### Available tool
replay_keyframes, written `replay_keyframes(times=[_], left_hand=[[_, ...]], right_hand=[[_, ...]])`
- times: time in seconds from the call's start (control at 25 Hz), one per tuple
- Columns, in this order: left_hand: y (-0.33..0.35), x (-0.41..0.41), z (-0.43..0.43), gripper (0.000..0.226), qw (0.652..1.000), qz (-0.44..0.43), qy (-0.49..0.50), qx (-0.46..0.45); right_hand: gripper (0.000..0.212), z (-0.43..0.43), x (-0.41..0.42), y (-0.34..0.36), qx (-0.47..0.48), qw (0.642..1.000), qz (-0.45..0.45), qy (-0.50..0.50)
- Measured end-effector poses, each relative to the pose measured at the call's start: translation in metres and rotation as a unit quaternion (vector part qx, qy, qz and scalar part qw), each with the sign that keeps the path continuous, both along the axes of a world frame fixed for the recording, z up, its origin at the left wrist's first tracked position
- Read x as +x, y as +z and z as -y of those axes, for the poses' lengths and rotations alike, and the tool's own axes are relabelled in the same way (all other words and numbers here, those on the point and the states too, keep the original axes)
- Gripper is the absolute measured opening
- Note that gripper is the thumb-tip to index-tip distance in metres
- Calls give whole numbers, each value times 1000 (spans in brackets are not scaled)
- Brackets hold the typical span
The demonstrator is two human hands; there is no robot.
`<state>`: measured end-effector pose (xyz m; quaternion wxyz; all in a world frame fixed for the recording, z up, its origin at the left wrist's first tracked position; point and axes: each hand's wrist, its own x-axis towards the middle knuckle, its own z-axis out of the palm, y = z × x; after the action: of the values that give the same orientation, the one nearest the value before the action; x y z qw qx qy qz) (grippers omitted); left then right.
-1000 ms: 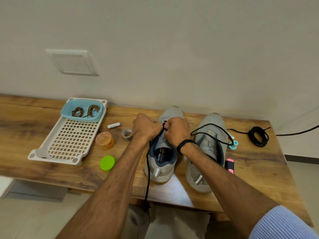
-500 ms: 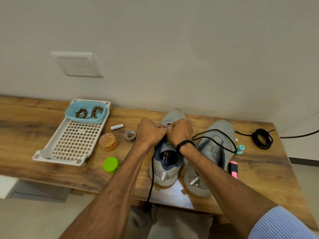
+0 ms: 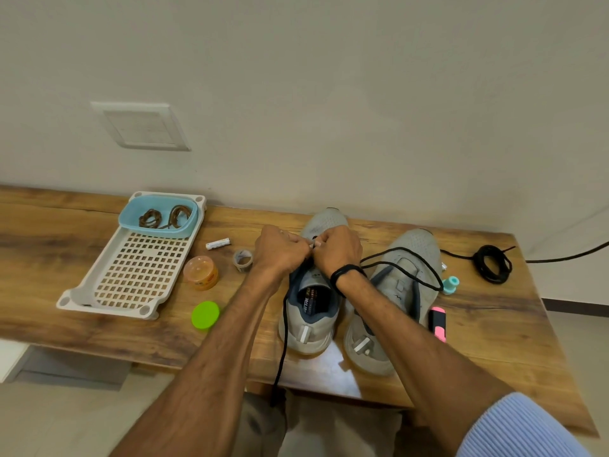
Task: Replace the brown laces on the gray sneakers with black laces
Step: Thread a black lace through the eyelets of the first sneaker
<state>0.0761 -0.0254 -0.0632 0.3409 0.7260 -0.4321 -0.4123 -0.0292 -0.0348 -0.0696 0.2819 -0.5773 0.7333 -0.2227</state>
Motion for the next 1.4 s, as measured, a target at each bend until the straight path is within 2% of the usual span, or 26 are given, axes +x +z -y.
replay_keyframes(times=[0.2,0.28,0.44,0.52,0.6,0.72,0.76,0.84,0.92,0.96,1.0,1.08,1.12,1.16,1.2,1.24,1.28,1.32,1.36,1.4], left_hand=[[-8,12,7,8,988,-132,65,39],[-17,11,9,4,995,-87,44,22],[-20,6,8,12,1000,3,10,-25],[-21,7,9,27,999,31,-8,-29],[-23,9,10,45,999,42,-23,-19],[-22,13,12,49,999,40,-28,-6],[-21,14,11,46,1000,10,-24,-13],[-14,15,7,37,994,-102,15,-23],[-6,23,14,30,986,-137,88,-47],[1,30,18,28,970,-149,169,-87],[9,43,23,26,932,-184,279,-137],[26,72,26,16,789,-268,490,-255],[30,82,22,12,752,-250,544,-278],[36,84,15,12,772,-182,557,-248],[39,79,7,21,838,-65,509,-188],[35,71,2,34,907,92,389,-132],[34,58,-4,46,935,241,242,-98],[27,47,-4,55,927,348,102,-91],[26,35,-5,58,906,412,-2,-94],[23,28,-2,53,890,440,-76,-90]], right_hand=[[11,5,-2,-5,-7,997,78,0],[11,4,-2,-6,-7,996,84,16],[11,0,-1,-8,-14,997,64,41],[24,-6,-1,-7,-45,995,-17,87],[37,-14,-2,-5,-96,978,-125,138],[28,-22,-4,-1,-181,950,-201,155],[26,-22,-5,-1,-195,944,-219,151],[30,-21,-6,-3,-219,930,-252,152],[36,-19,-7,-6,-246,915,-275,164],[37,-20,-7,-6,-253,909,-286,167],[36,-20,-8,-6,-258,905,-293,170],[34,-20,-8,-4,-260,904,-295,167],[32,-20,-8,-4,-254,906,-294,166],[31,-21,-7,-3,-244,909,-294,167],[30,-21,-8,-3,-231,913,-291,168],[29,-21,-8,-3,-217,919,-284,168],[29,-22,-8,-2,-204,925,-274,167],[29,-22,-8,-3,-195,931,-260,165],[30,-22,-8,-3,-191,936,-245,164],[32,-22,-9,-4,-193,940,-229,164]])
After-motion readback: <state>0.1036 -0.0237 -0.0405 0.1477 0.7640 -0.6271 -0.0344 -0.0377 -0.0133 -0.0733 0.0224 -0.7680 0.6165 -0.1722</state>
